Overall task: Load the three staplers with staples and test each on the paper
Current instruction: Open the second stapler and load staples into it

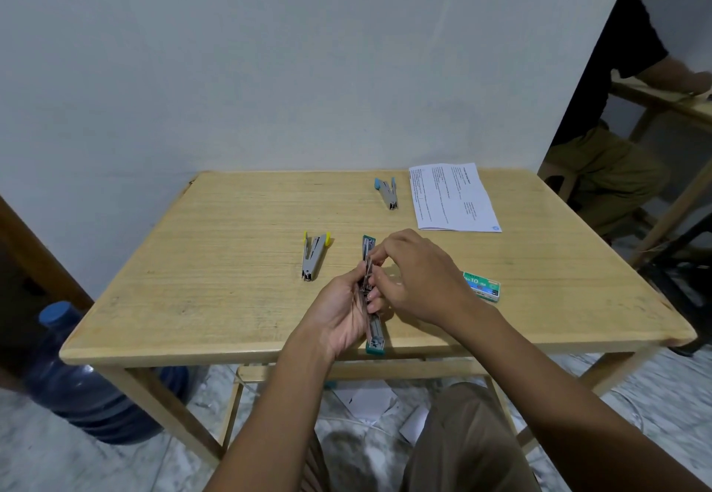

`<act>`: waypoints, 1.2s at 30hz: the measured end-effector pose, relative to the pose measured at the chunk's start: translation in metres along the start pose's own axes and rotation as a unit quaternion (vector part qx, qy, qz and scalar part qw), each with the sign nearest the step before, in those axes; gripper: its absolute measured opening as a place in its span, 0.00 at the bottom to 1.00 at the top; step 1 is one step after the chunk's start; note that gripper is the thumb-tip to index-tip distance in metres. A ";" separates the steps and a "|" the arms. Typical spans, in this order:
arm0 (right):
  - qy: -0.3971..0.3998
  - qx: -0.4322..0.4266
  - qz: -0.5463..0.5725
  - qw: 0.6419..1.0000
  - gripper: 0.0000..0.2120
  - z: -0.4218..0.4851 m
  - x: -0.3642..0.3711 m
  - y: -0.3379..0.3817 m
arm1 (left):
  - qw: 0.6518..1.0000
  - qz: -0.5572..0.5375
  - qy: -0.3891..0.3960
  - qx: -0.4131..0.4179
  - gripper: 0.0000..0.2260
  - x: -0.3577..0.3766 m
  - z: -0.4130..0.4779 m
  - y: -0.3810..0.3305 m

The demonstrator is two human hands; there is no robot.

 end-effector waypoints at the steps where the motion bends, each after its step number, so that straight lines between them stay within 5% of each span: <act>1: 0.003 0.005 0.001 1.000 0.09 0.000 0.001 0.000 | 1.000 0.001 0.001 0.000 0.13 0.000 0.000 0.000; 15: -0.008 -0.010 0.027 1.000 0.04 0.000 0.005 -0.004 | 1.000 0.009 0.015 -0.004 0.14 0.002 0.000 0.001; 24: -0.006 -0.028 -0.048 0.998 0.14 0.002 0.008 0.002 | 1.000 -0.013 0.009 0.000 0.14 0.002 0.000 -0.001; 32: -0.040 0.085 0.095 0.991 0.03 0.016 0.009 -0.019 | 1.000 0.010 0.018 -0.021 0.17 0.001 0.001 0.003; 36: -0.044 0.083 0.044 0.995 0.04 0.017 0.007 -0.011 | 1.000 0.001 0.007 -0.004 0.14 0.002 0.001 0.000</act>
Point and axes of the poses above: each hand's wrist, its own z-axis towards the middle knuckle, its own x-axis out of the palm, y = z × x, the point moved 8 cm from there along z, towards the middle knuckle, and after that the axes turned 1 degree about y, right-handed, at the moved point
